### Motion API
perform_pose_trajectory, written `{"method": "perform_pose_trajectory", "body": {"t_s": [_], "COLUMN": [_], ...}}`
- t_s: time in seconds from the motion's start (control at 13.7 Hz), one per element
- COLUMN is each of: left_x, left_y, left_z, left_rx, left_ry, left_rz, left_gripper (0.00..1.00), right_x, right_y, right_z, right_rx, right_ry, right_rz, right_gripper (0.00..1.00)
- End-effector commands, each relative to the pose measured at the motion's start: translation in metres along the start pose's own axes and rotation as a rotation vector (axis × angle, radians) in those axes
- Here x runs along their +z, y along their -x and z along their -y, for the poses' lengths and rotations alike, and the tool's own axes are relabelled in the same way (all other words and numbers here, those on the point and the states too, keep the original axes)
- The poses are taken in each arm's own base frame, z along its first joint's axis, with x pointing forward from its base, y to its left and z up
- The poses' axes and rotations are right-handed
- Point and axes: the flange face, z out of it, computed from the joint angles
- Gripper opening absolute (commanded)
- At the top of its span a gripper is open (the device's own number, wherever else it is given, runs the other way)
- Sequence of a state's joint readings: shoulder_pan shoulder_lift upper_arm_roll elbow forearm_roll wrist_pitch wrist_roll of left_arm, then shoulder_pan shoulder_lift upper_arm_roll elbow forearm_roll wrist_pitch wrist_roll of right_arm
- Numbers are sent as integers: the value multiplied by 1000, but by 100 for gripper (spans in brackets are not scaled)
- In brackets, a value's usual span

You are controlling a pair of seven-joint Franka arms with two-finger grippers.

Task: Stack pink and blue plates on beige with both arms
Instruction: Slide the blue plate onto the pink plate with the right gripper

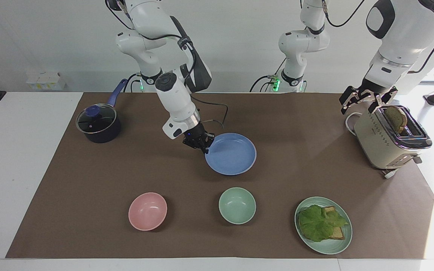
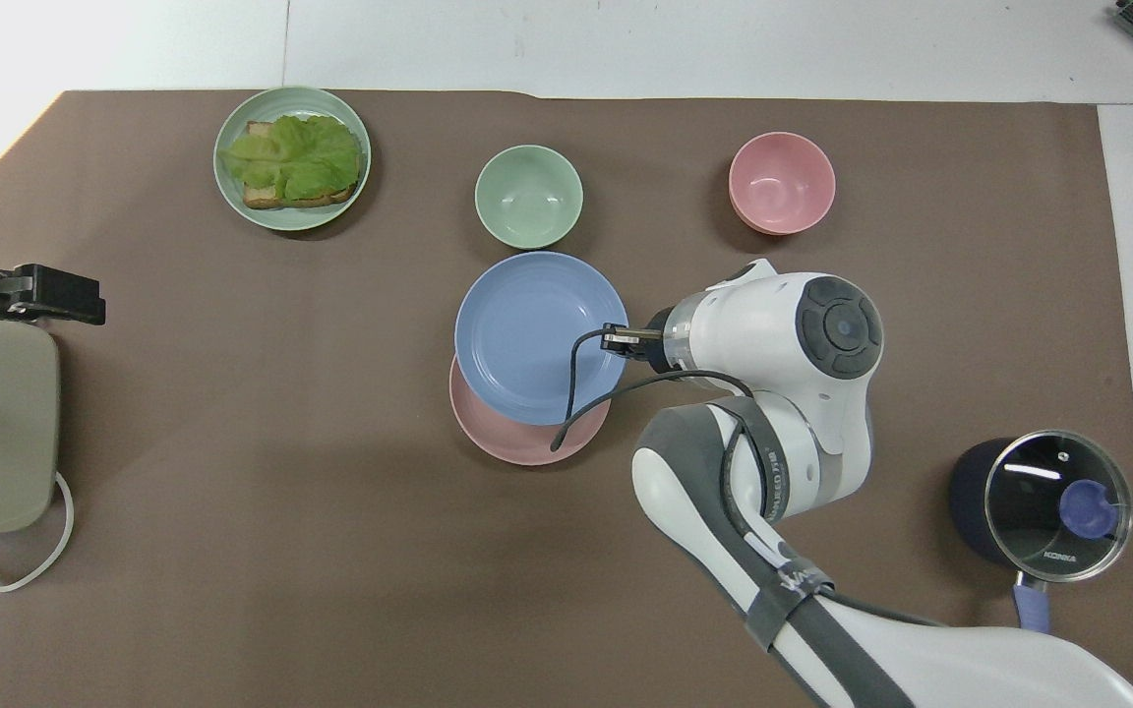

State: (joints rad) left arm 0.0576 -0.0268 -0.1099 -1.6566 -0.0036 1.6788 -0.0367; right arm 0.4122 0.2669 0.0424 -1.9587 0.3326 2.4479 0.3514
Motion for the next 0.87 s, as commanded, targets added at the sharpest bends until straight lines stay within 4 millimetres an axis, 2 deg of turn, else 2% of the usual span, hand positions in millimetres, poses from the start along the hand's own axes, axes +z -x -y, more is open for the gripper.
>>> {"method": "perform_pose_trajectory", "body": {"t_s": [0.0,0.44,0.8], "left_x": [-7,-7,-7], "left_y": [5,5,5], "left_z": [3,3,3], "left_rx": [4,4,4], "left_ry": [-17,-17,-17], "left_rz": [2,4,2], "left_gripper": [100,100,100], "right_x": [18,31,32], "right_y": [-2,26,35], "right_z": [4,14,8], "right_rx": [9,-63,-148], "right_ry": [9,61,154], "right_rz": [-7,34,56], "right_gripper": [0,0,0]}}
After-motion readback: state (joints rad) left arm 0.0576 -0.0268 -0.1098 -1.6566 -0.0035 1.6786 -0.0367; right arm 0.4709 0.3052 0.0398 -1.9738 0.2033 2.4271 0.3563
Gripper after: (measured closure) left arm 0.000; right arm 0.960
